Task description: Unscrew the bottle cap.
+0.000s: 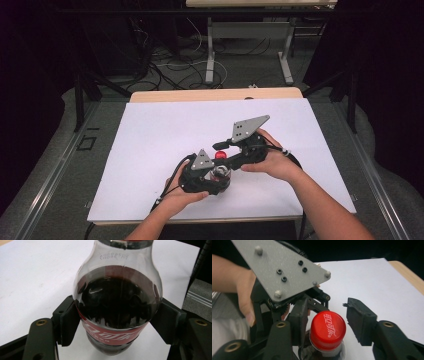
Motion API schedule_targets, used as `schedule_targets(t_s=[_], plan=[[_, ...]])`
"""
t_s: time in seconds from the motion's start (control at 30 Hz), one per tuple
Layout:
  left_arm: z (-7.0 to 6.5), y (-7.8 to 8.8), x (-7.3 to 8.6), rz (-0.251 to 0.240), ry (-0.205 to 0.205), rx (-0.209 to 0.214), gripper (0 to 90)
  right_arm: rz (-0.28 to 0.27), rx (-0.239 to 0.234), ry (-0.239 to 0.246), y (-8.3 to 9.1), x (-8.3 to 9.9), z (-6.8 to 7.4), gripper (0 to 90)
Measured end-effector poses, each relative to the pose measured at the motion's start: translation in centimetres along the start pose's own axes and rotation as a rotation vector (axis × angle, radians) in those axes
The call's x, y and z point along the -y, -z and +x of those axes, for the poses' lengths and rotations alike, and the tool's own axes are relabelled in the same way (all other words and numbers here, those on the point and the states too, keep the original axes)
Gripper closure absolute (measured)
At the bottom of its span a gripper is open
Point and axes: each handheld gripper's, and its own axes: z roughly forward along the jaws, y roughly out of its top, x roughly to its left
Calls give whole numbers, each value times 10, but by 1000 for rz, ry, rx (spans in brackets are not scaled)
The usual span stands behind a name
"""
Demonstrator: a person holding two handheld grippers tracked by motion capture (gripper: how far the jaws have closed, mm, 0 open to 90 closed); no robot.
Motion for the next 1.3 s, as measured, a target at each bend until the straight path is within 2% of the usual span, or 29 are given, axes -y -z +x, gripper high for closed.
schedule_targets(t_s=[0.17,0.27,0.33,0.43,0.47,0.5,0.53,0.6,0.67,0.8,0.93,1.0,1.13,1.17,1.2,1.23,1.3], plan=[[3,0,1,-23,25,-27,299,-13,103,-34,1,0,11,475],[4,1,1,-20,30,-33,299,-20,158,-45,-2,2,18,475],[4,1,1,-16,28,-33,299,-12,178,-47,-3,3,22,476],[3,1,1,-16,30,-27,299,-28,201,-40,-7,5,27,475],[2,0,1,-22,37,-26,299,-24,202,-37,-7,5,27,475],[2,0,0,-23,21,-26,299,-25,202,-30,-9,4,27,477],[1,0,0,-16,23,-24,299,-31,203,-36,-10,4,27,479],[0,-1,0,-20,14,-19,299,-29,197,-49,-12,4,27,488],[0,1,-1,-2,-1,-8,299,-21,190,-45,-12,4,26,516],[-2,-1,-1,-23,4,-16,299,-30,168,-45,-13,4,20,569],[-3,-1,-1,-26,5,-16,299,-13,101,-49,-10,2,13,606],[-3,-1,-1,-22,-9,-13,299,-12,67,-28,-9,2,8,609],[-6,-2,-2,-29,-1,-4,299,15,-16,7,-6,0,1,611],[-8,-1,-2,-25,10,4,299,16,-25,15,-5,-1,0,611],[-7,-1,-2,-21,-8,2,299,15,-34,19,-4,-1,0,611],[-7,-2,-2,-22,-6,7,299,-1,-38,30,-3,-2,-1,611],[-6,-2,-1,-27,-8,4,299,-22,-42,20,2,-4,-3,611]])
